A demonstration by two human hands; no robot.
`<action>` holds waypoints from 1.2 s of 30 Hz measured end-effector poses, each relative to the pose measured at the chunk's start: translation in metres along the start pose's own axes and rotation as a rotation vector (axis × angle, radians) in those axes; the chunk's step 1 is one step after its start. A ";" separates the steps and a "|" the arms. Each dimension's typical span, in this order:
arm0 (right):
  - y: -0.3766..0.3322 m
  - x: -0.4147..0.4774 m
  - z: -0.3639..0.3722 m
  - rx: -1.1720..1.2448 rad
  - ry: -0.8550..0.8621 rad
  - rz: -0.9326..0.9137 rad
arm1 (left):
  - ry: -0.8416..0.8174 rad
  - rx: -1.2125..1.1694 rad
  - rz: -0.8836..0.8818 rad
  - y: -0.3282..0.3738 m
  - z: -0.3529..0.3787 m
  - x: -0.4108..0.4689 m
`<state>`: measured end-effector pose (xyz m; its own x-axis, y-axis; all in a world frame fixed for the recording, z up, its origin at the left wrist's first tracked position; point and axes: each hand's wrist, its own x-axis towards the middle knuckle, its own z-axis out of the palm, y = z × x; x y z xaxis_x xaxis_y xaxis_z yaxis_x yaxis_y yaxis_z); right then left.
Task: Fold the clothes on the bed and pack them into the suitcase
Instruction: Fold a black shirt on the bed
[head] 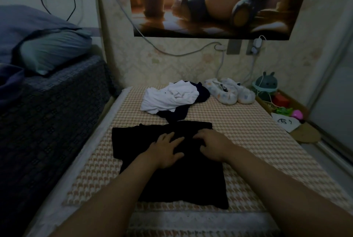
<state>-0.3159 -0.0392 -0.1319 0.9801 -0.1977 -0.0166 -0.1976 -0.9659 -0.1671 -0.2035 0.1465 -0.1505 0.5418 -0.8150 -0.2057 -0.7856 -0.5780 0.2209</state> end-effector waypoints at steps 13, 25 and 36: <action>-0.008 0.064 0.038 -0.289 0.072 0.049 | 0.089 0.028 -0.089 -0.046 0.009 0.044; -0.121 0.119 0.065 -0.100 0.074 -0.379 | 0.366 -0.095 -0.692 -0.132 -0.016 -0.023; -0.190 0.184 0.060 -0.175 0.093 -0.463 | 0.283 -0.132 -0.716 -0.151 -0.019 -0.033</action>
<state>-0.0966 0.1174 -0.1622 0.9616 0.2515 0.1099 0.2495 -0.9679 0.0317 -0.0967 0.2597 -0.1587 0.9729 -0.2112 -0.0941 -0.1836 -0.9529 0.2413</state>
